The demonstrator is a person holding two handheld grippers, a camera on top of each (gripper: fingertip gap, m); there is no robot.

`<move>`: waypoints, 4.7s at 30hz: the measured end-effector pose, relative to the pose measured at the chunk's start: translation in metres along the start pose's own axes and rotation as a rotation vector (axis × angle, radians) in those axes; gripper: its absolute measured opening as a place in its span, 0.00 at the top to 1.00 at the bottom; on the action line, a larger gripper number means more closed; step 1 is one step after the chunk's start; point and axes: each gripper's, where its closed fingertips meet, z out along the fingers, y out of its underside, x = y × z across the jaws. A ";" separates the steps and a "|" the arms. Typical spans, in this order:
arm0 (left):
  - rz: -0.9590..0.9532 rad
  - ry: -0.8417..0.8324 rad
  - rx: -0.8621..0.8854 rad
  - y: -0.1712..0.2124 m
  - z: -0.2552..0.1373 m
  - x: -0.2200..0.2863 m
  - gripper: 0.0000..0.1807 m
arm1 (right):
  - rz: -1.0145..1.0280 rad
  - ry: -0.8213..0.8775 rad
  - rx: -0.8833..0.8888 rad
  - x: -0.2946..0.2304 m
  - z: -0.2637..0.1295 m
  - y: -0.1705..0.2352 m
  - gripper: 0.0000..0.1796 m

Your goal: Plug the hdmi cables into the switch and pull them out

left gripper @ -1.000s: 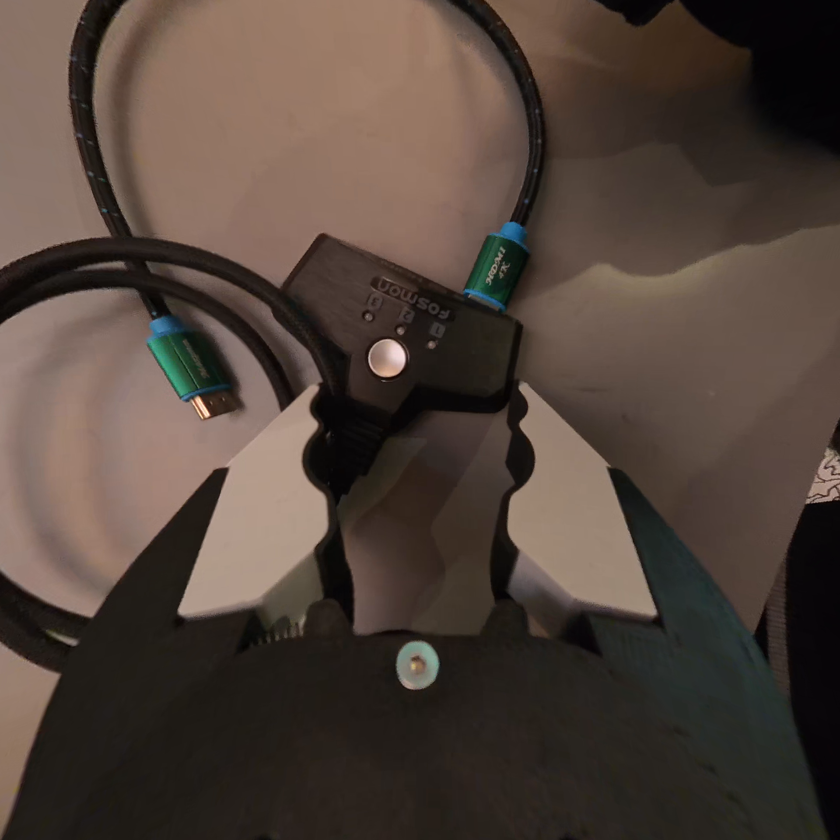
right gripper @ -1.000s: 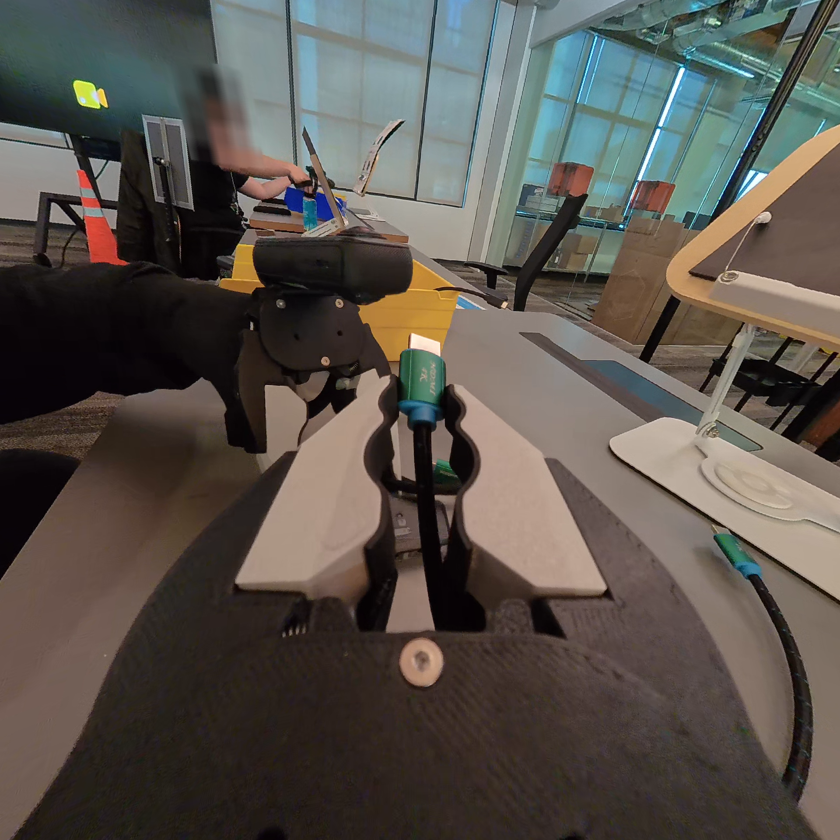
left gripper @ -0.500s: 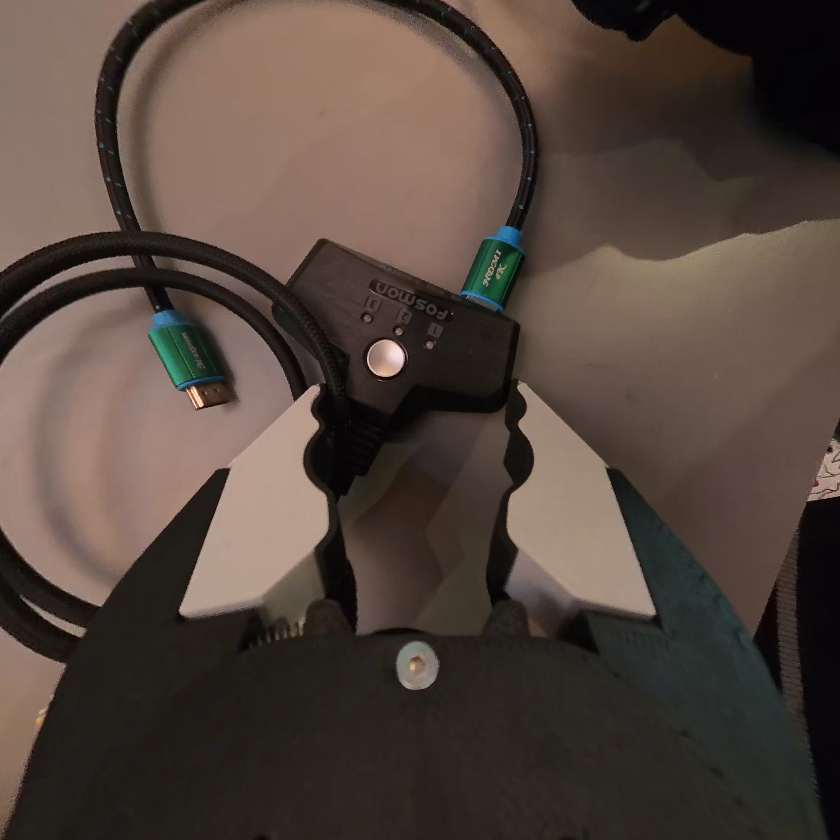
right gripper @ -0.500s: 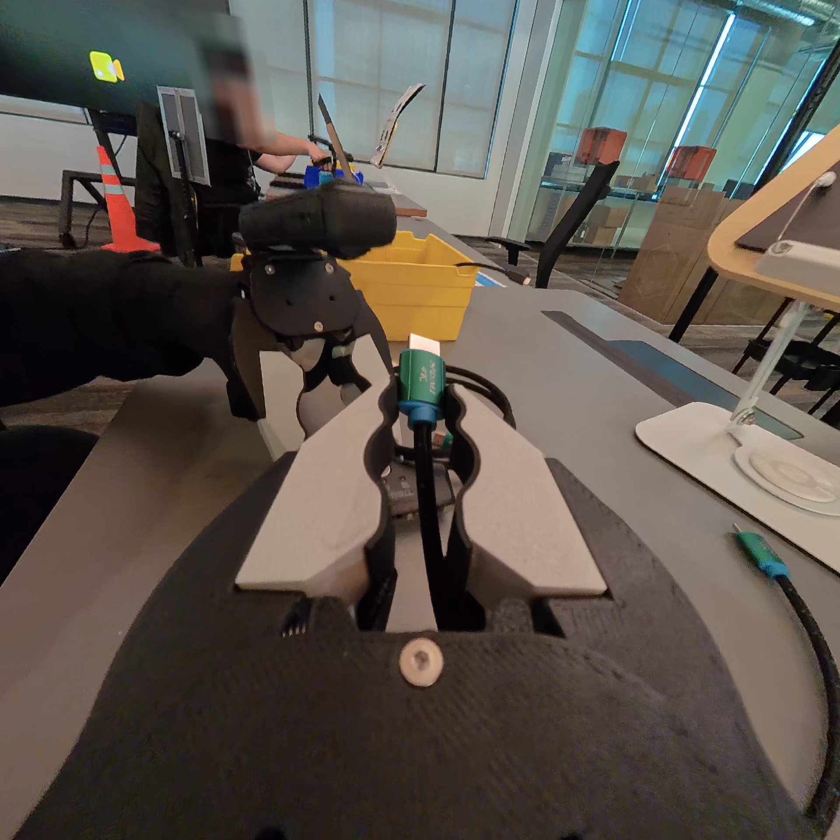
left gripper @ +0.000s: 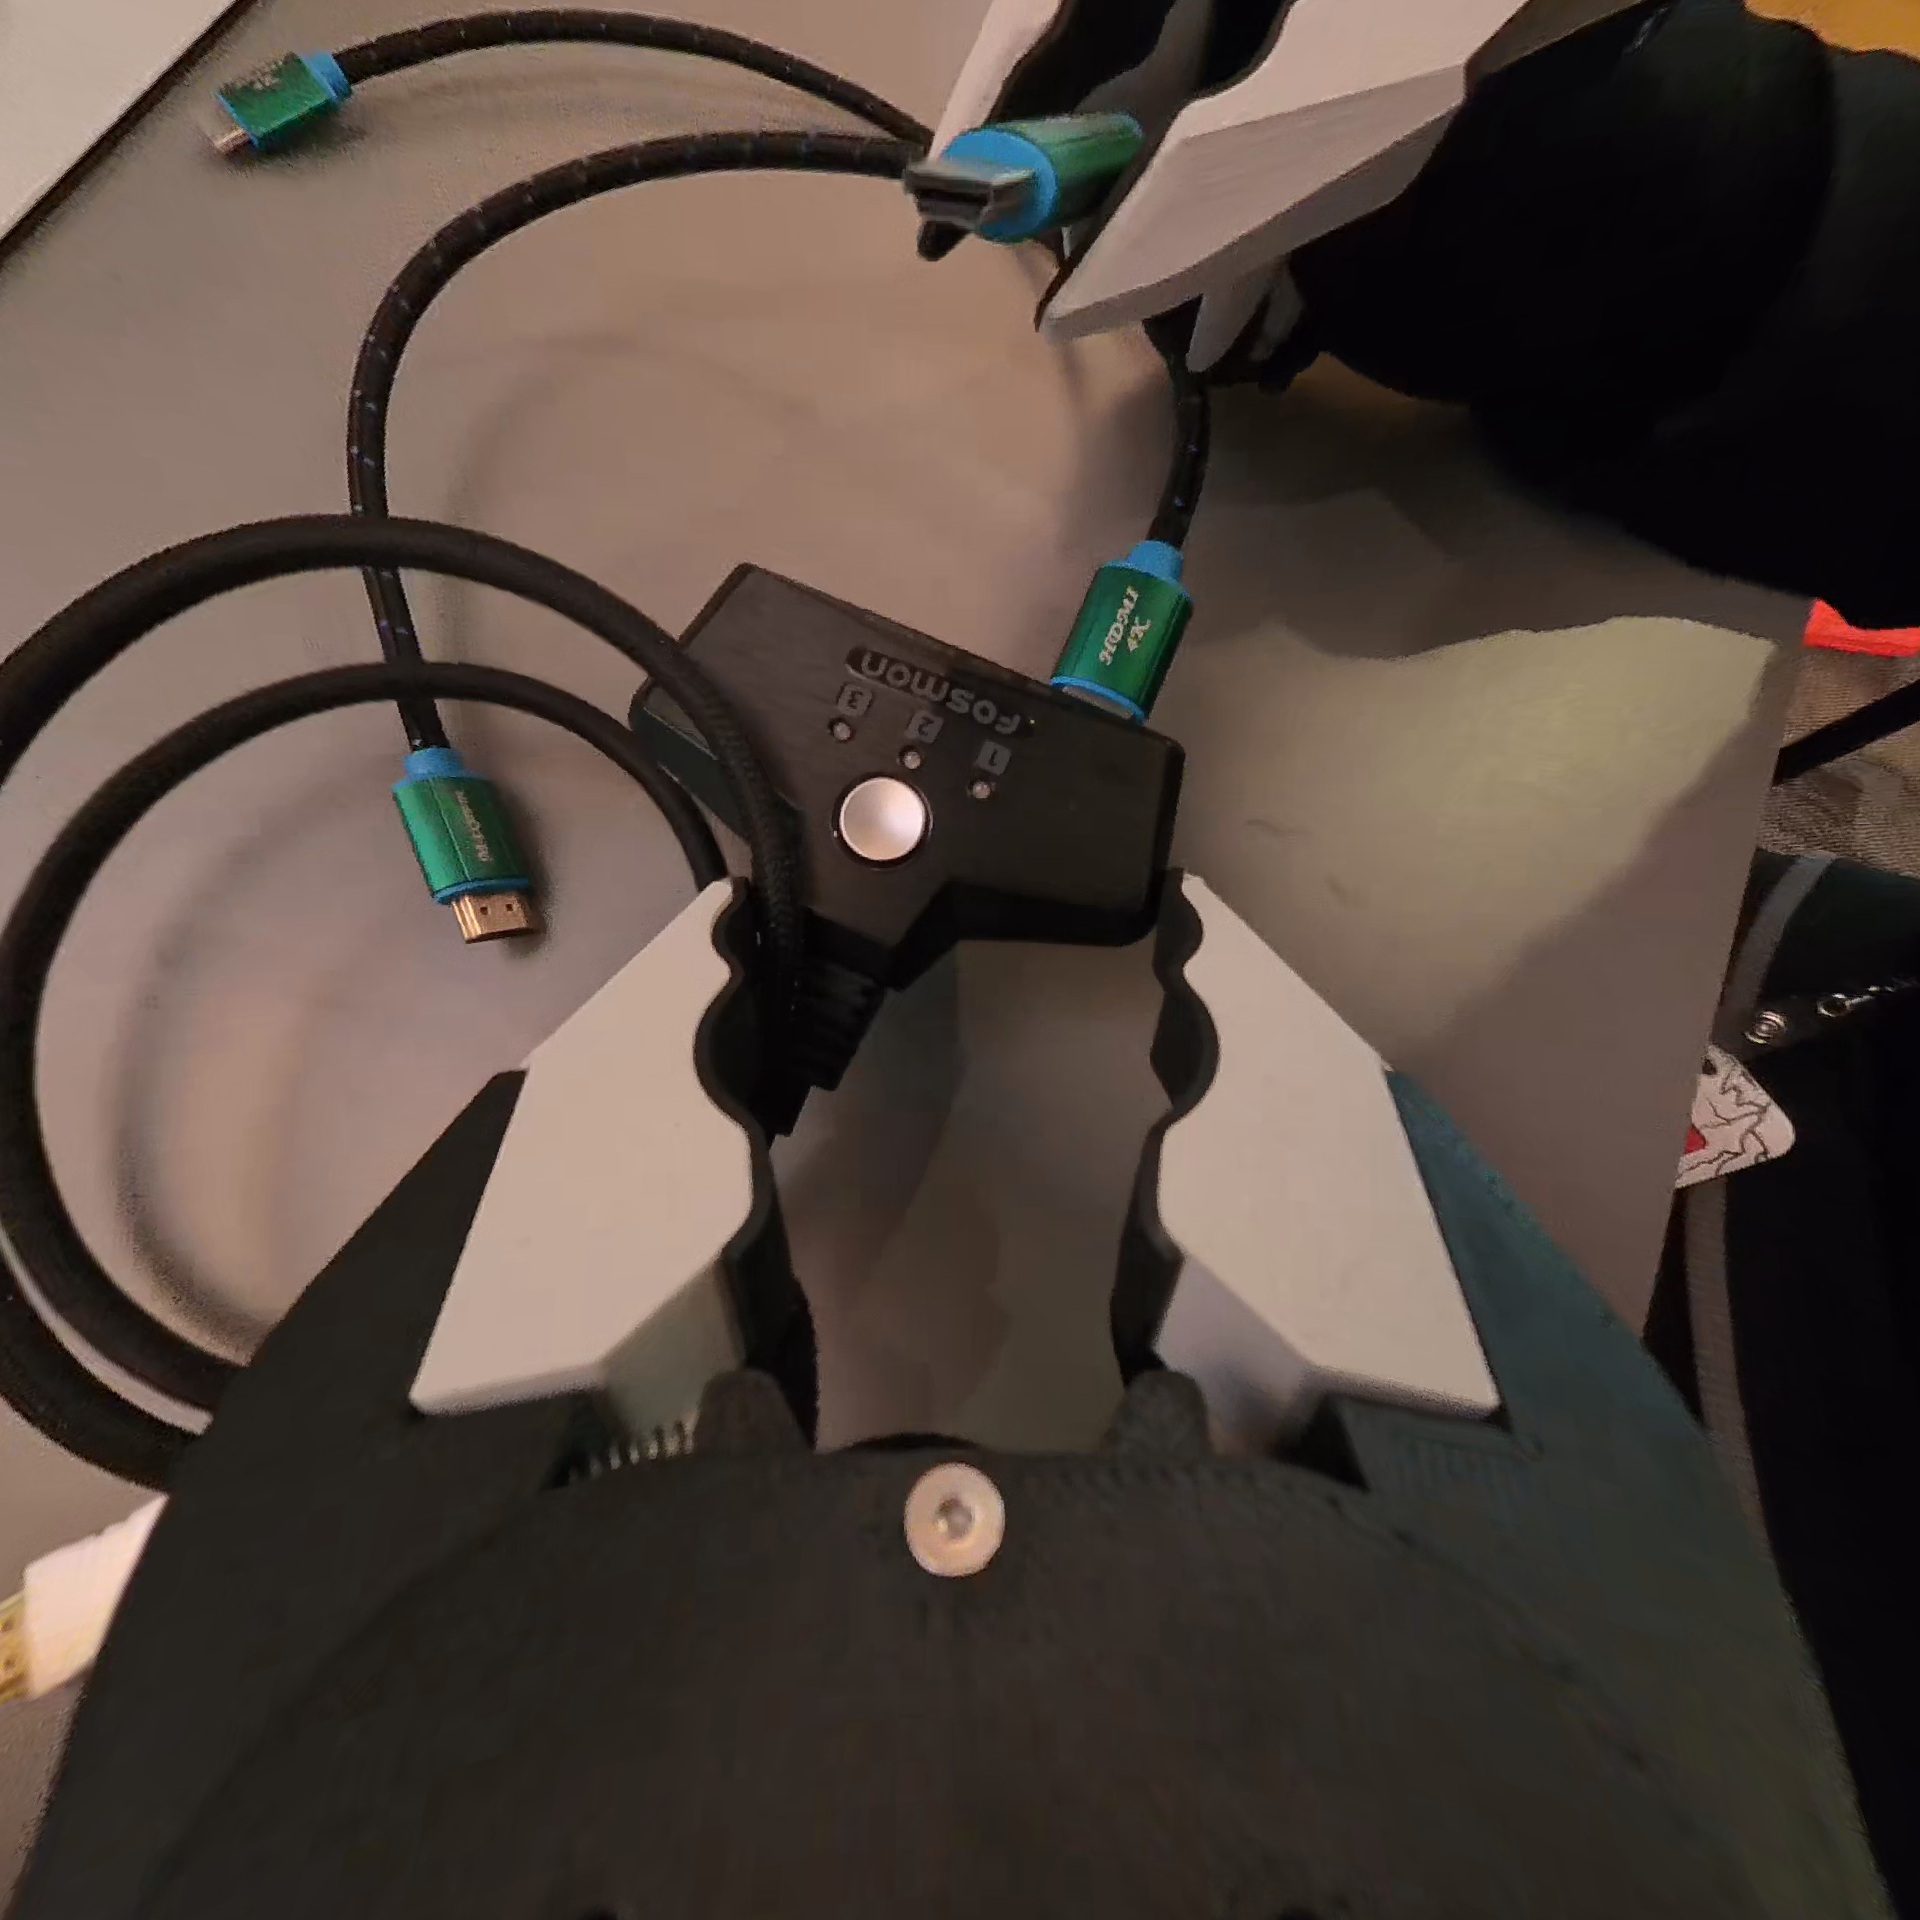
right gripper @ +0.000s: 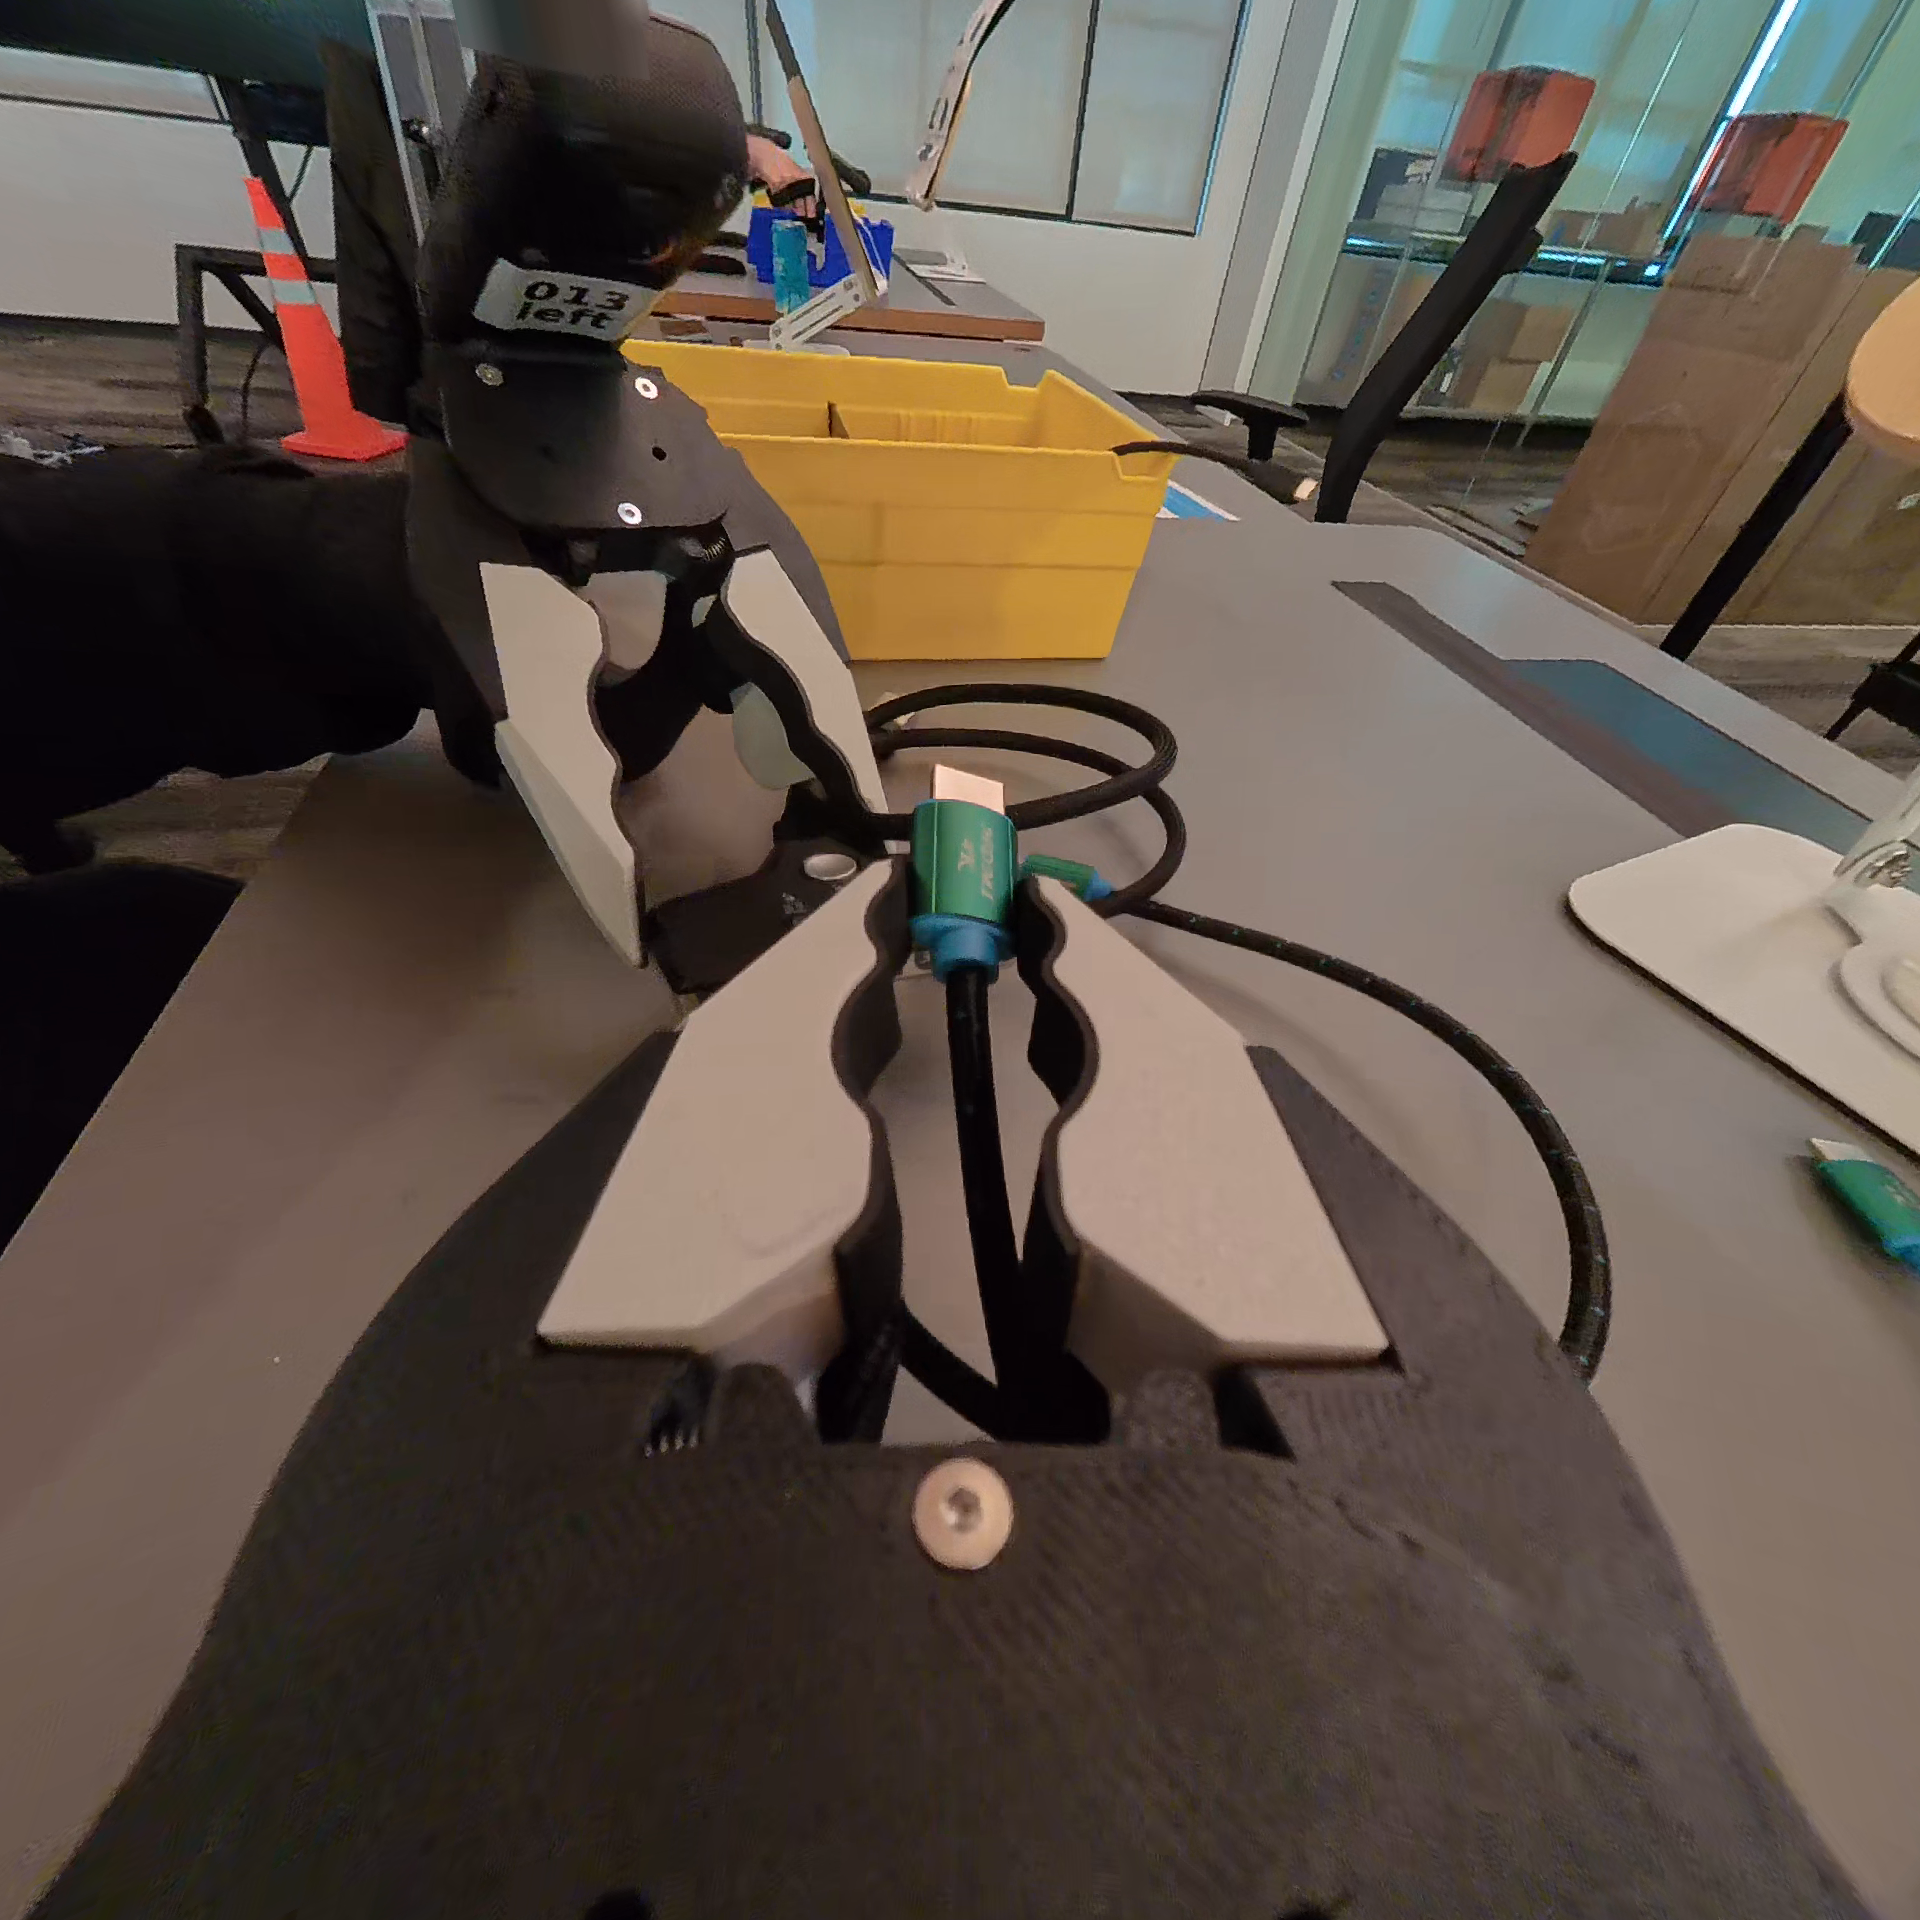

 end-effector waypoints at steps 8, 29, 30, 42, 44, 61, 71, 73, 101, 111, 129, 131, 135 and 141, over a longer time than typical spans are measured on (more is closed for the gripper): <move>0.027 -0.023 0.015 0.008 0.004 0.003 0.59 | 0.014 -0.081 -0.128 -0.010 0.010 0.024 0.90; -0.150 0.100 0.261 -0.016 -0.020 -0.008 0.59 | 0.047 0.122 0.054 0.017 -0.017 -0.062 0.91; -0.165 0.105 0.280 -0.017 -0.022 -0.009 0.59 | 0.058 0.141 0.025 0.020 -0.020 -0.059 0.91; -0.254 0.215 0.478 -0.034 -0.052 -0.013 0.59 | 0.186 0.309 -0.077 0.049 -0.057 -0.038 0.91; -0.260 0.225 0.485 -0.034 -0.054 -0.013 0.59 | 0.204 0.273 -0.118 0.044 -0.053 -0.029 0.91; -0.139 0.325 0.441 -0.032 -0.049 0.017 0.59 | -0.102 -0.068 -0.404 -0.011 0.010 0.010 0.91; -0.128 0.320 0.413 -0.030 -0.045 0.019 0.59 | -0.233 -0.075 -0.489 -0.011 0.018 0.017 0.91; -0.129 0.319 0.409 -0.030 -0.044 0.018 0.59 | -0.210 -0.077 -0.488 -0.011 0.018 0.018 0.91; -0.070 0.134 0.222 -0.014 -0.013 0.008 0.59 | -0.434 -0.100 -0.753 -0.013 -0.026 -0.018 0.94; -0.083 0.127 0.060 0.001 0.001 0.008 0.59 | -0.307 -0.215 -0.784 -0.010 0.000 0.029 0.95; 0.371 -0.194 0.099 -0.045 0.010 0.026 0.89 | -0.145 -0.334 -0.569 -0.049 0.012 0.019 0.95; 0.406 -0.204 0.115 -0.047 0.009 0.028 0.90 | -0.100 -0.352 -0.544 -0.051 0.010 0.016 0.94; 0.501 -0.245 0.104 -0.051 0.008 0.033 0.90 | 0.034 -0.401 -0.546 -0.053 0.003 0.013 0.92; 0.558 -0.280 0.118 -0.057 0.001 0.034 0.97 | 0.108 -0.483 -0.518 -0.062 -0.004 0.008 0.93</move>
